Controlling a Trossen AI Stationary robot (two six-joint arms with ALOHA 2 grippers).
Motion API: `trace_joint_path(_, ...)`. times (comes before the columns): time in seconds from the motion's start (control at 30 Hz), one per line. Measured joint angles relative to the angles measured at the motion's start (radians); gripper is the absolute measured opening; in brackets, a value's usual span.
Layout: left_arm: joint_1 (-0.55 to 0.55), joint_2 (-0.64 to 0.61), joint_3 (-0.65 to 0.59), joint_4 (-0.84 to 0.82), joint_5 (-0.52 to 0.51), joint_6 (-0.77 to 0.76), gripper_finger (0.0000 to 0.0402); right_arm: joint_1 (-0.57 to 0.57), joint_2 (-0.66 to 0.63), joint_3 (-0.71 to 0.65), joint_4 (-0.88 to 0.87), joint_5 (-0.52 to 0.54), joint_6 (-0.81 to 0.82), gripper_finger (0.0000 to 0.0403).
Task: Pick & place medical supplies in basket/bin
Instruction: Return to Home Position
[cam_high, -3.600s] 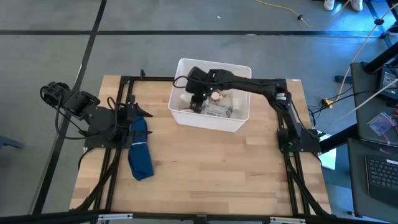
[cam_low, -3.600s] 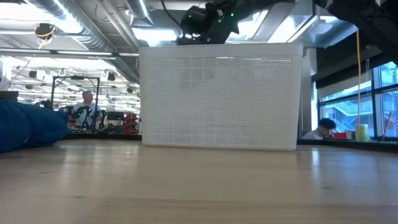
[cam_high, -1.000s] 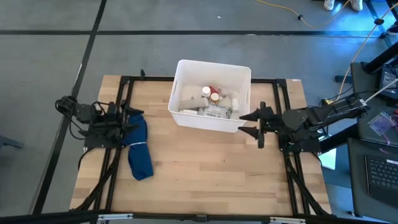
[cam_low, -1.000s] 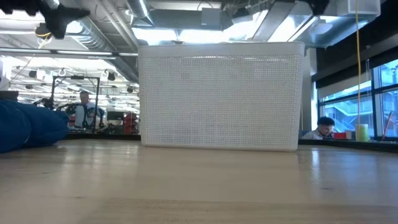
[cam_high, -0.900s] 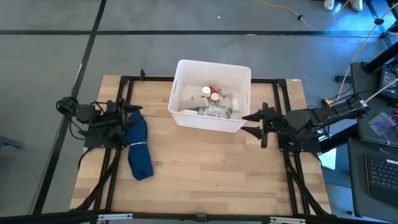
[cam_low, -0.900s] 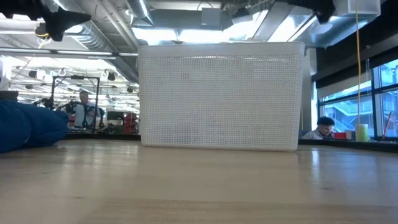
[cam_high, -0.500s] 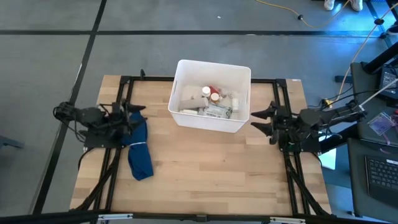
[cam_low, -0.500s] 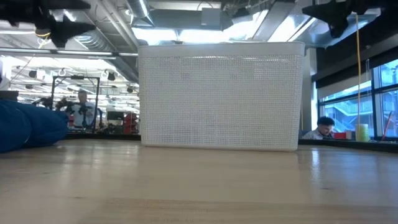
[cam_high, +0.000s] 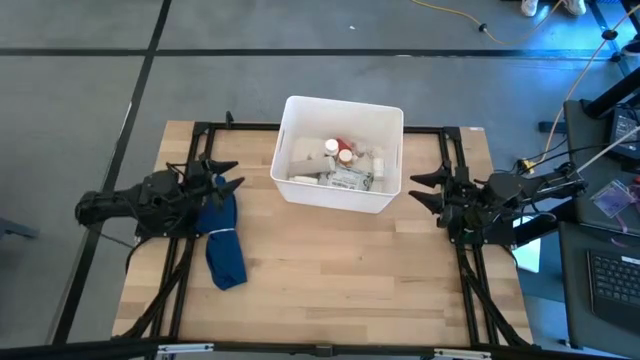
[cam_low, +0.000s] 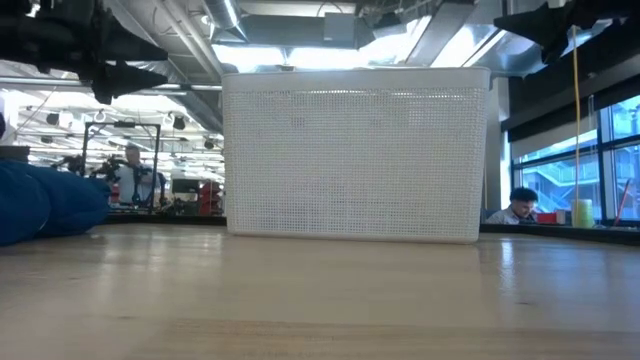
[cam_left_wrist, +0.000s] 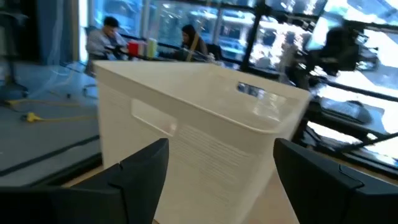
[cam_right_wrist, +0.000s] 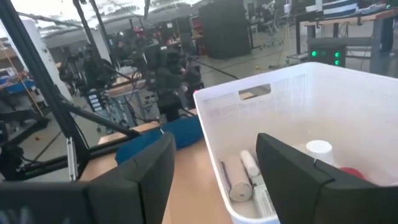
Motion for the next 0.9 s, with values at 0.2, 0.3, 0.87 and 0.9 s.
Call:
trace_joint_path(0.2, 0.203, 0.000, -0.077, 0.110, 0.241, -0.052, 0.0283, 0.000, 0.014, -0.001, 0.020, 0.002, 0.008, 0.0225)
trace_joint_path(0.3, 0.278, -0.001, -0.106, 0.102, 0.326, -0.093, 0.0283, 0.000, 0.020, -0.002, 0.025, 0.002, 0.008, 0.0225)
trace_joint_path(0.87, 0.412, -0.001, -0.130, 0.159, 0.378, -0.047, 0.0283, 0.000, 0.096, -0.002, 0.093, 0.070, 0.014, 0.0225)
trace_joint_path(0.9, 0.416, -0.001, -0.130, 0.155, 0.378, -0.047, 0.0283, 0.000, 0.108, -0.002, 0.109, 0.072, 0.010, 0.0225)
